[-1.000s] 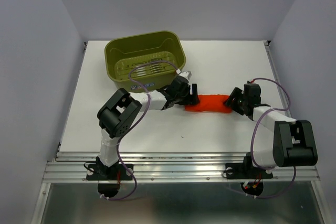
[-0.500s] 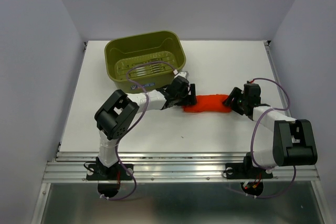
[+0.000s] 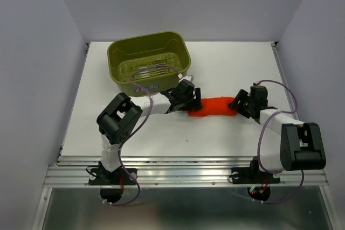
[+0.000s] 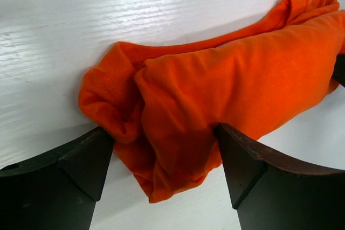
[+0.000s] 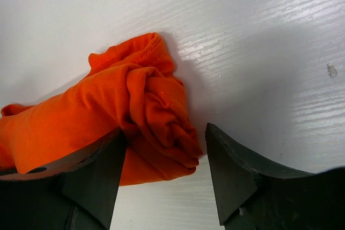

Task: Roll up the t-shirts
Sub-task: Pick up the T-shirt from the center of the board.

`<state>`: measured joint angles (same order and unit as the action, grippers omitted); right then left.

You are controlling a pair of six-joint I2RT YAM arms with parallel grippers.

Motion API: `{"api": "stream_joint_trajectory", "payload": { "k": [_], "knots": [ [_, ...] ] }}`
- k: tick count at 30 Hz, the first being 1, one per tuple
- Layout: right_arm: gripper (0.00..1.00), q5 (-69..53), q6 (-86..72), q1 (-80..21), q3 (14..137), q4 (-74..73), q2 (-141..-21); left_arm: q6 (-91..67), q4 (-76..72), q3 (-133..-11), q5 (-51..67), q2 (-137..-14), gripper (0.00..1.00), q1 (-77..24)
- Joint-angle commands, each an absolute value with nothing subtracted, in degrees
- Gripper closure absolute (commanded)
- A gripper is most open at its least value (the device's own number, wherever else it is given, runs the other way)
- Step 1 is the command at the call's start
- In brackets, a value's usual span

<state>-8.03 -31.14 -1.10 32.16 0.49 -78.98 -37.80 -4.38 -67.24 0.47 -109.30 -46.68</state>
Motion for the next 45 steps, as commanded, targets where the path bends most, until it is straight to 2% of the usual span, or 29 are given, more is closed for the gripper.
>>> {"api": "stream_joint_trajectory", "payload": {
  "k": [1, 5, 8, 11, 13, 14, 16, 17, 24, 30, 36, 45],
  "knots": [
    [0.34, -9.40, -30.94, -1.05, 32.43, 0.18, -78.40, -37.88, -4.92, -70.22, 4.21, -111.00, 0.14, -48.34],
    [0.34, -9.75, -31.11, -1.05, 32.26, 0.18, -78.40, -37.97, -5.18, -71.63, 5.45, -112.85, 0.18, -49.22],
    [0.34, -9.93, -31.03, -1.05, 32.26, 0.26, -78.49, -38.14, -6.06, -71.54, 6.24, -113.64, 0.27, -49.31],
    [0.33, -10.11, -30.94, -1.05, 32.08, 0.26, -78.57, -38.23, -6.42, -71.28, 6.15, -113.47, 0.53, -49.31],
    [0.33, -10.19, -30.94, -1.05, 32.08, 0.18, -78.66, -38.32, -6.15, -71.02, 5.28, -112.86, 0.63, -49.22],
    [0.33, -10.20, -30.94, -1.05, 31.99, 0.18, -78.58, -38.32, -5.89, -71.02, 4.75, -112.68, 0.74, -49.22],
    [0.33, -10.54, -30.76, -1.05, 32.08, 0.18, -78.49, -38.23, -4.49, -71.19, 3.44, -112.24, 0.87, -49.04],
    [0.33, -10.63, -30.50, -1.05, 32.25, 0.18, -78.49, -38.15, -3.79, -71.37, 2.99, -111.98, 1.00, -48.69],
    [0.26, -17.56, -27.25, -1.05, 36.12, -7.11, -79.10, -37.53, -1.50, -67.25, 1.67, -108.46, 1.00, -46.06],
    [0.24, -21.88, -26.72, -1.05, 37.35, -10.72, -77.43, -33.32, -0.09, -62.23, 1.50, -104.15, 1.00, -44.12],
    [0.20, -29.52, -26.10, -2.98, 37.53, -8.79, -81.55, -29.80, -0.09, -59.59, 1.67, -101.60, 1.00, -43.51],
    [0.23, -24.52, -30.94, -3.52, 36.56, -1.93, -85.16, -28.65, 0.97, -60.03, 1.23, -102.57, 1.00, -43.33]
  ]
}}
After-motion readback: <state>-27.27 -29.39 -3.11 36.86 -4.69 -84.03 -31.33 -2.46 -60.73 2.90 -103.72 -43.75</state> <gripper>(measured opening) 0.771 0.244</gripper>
